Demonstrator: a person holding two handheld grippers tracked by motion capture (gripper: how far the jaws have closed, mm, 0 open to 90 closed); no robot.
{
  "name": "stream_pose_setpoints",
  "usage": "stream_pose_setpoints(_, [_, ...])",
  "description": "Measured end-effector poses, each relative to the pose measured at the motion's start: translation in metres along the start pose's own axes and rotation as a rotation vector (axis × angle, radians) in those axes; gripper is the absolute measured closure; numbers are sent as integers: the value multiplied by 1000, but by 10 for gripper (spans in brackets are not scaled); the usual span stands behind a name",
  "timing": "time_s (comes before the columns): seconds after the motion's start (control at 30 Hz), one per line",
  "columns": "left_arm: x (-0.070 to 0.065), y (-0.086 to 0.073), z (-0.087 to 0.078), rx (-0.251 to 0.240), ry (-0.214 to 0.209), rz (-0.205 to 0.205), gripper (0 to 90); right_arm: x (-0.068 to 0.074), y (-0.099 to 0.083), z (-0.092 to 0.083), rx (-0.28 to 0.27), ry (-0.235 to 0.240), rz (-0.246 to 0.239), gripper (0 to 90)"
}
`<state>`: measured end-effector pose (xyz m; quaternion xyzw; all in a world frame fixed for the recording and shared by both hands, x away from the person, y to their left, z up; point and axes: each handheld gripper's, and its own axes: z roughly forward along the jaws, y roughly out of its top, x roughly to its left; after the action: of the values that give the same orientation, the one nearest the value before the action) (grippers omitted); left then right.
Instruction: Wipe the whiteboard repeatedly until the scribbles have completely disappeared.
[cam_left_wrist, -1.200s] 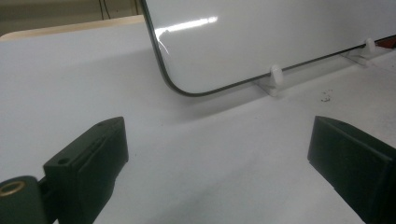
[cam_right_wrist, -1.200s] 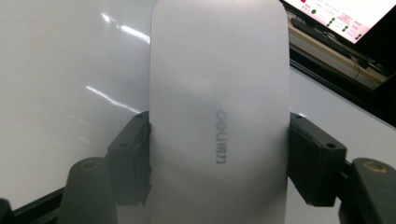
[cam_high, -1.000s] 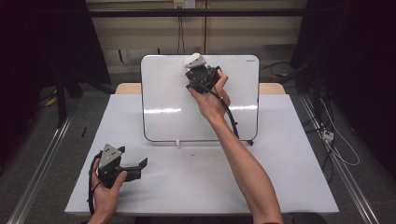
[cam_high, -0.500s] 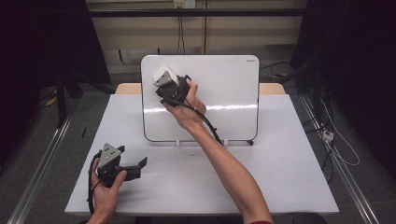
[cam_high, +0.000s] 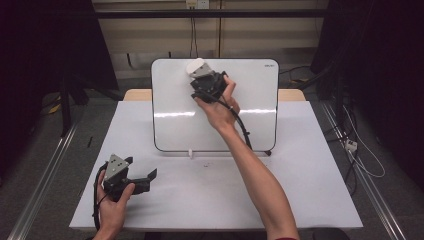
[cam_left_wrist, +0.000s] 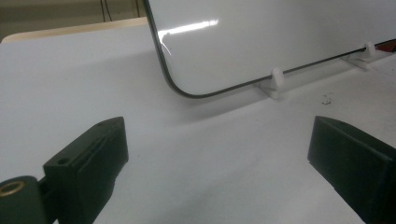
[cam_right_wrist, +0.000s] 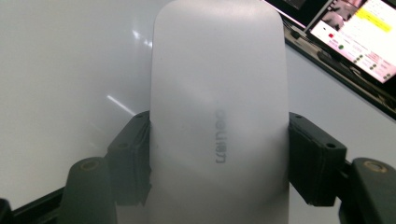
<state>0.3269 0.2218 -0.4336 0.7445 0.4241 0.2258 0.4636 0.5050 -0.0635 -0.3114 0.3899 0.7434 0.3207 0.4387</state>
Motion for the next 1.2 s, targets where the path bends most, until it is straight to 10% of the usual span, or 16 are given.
stream_pose_setpoints(0.27, [-1, 0, 2, 7, 4, 8, 50, -58, -39, -15, 11, -61, 84, 315])
stream_pose_setpoints(0.73, [0, -1, -2, 2, 10, 1, 49, -114, -75, -32, 31, -113, 191, 315])
stream_pose_setpoints(1.2, [-4, 1, 4, 12, 0, 17, 50, -57, -80, -32, 18, -22, 32, 315])
